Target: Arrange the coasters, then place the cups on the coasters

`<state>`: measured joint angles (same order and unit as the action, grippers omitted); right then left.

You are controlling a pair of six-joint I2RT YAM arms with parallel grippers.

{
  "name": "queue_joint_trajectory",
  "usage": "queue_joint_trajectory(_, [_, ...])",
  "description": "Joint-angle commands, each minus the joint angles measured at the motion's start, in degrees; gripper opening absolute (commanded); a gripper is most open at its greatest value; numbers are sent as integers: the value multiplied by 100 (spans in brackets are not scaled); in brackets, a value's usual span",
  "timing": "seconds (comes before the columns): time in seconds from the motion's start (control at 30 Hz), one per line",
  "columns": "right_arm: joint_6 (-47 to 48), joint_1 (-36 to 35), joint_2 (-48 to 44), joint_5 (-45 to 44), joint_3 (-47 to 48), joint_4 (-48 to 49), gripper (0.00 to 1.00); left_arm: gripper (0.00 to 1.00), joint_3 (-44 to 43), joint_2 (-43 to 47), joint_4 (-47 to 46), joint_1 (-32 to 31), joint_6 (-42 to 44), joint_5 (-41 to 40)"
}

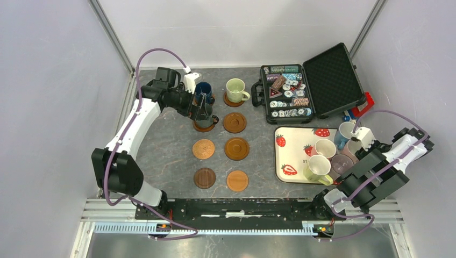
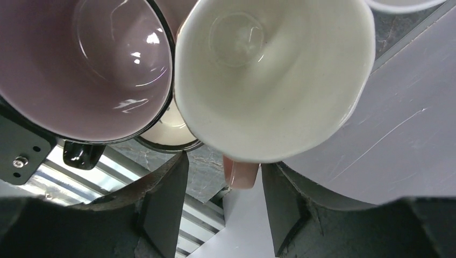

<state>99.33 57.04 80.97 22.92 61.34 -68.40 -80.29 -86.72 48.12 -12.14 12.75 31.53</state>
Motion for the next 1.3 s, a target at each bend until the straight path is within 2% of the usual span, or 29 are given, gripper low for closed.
queue_joint_trajectory(0.0, [65, -57, -2, 84, -258, 515, 58, 100, -268, -22, -112, -34, -201, -85])
queue_joint_trajectory(0.17, [-213, -177, -14, 40, -628, 1190, 52, 100, -274, -15, -114, -42, -178, -116])
queue_joint_trajectory(0.37, [-440, -234, 150, 162, -552, 1352, 38, 100, -308, -9, 29, -43, -60, -222])
queue_joint_trajectory(0.6, [-518, -202, 16, 216, -289, 827, 1, 100, -278, 18, 40, -43, -46, -223])
queue_joint_trajectory(0.87, [-287, 104, -191, 616, 526, -332, 0, 100, -155, 35, -113, -43, -182, -160])
queue_joint_trajectory(1.1, [-578, 348, -611, 1154, 992, -362, 0, 100, -107, 2, -136, -46, -171, -156])
queue_joint_trajectory(1.27, [-1152, 352, -883, 1599, 1497, -365, 0, 100, -85, -27, -194, -51, -158, -131])
